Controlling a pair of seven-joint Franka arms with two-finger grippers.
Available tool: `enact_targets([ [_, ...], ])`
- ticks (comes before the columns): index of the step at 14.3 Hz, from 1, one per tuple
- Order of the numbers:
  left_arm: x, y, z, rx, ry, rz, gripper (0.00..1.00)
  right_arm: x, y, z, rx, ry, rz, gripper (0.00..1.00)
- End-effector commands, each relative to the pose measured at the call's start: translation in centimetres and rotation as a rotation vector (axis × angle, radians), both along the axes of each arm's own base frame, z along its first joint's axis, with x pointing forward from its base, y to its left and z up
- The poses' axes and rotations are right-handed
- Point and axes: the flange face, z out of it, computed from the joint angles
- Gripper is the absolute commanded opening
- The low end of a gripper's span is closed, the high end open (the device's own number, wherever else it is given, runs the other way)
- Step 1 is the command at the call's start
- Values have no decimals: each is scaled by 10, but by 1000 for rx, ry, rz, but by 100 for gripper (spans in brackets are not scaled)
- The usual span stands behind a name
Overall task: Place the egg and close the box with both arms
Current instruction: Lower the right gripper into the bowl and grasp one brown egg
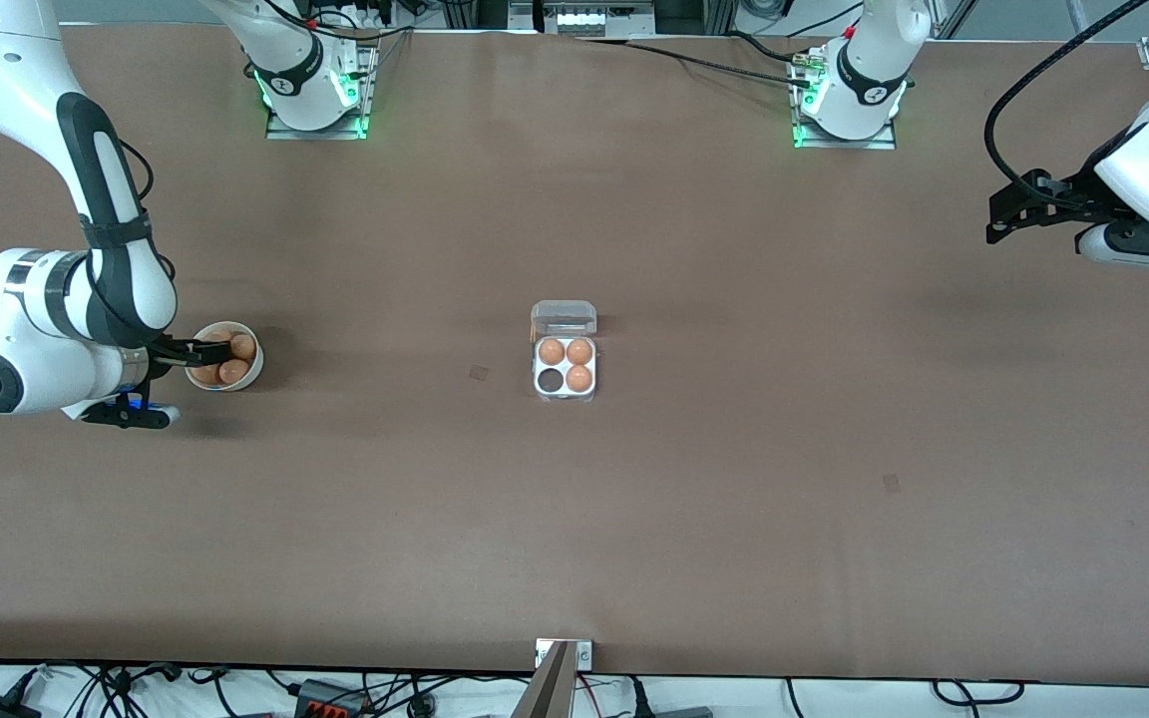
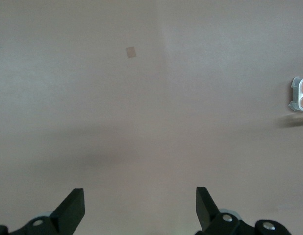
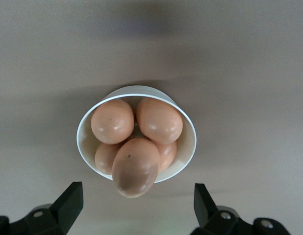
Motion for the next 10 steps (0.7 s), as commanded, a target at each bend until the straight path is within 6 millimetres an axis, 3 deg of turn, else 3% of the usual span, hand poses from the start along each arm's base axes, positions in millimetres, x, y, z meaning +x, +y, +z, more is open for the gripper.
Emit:
enact_targets([
  [1, 2, 2, 6, -15, 4, -6, 100, 1, 3, -7, 7, 11, -19, 100],
  [4, 3, 3, 7, -15, 2, -5, 100, 0, 3, -17, 7, 26, -19, 98],
  [10, 2, 3, 6, -15, 4, -5, 100, 3, 2, -22, 8, 19, -19, 80],
])
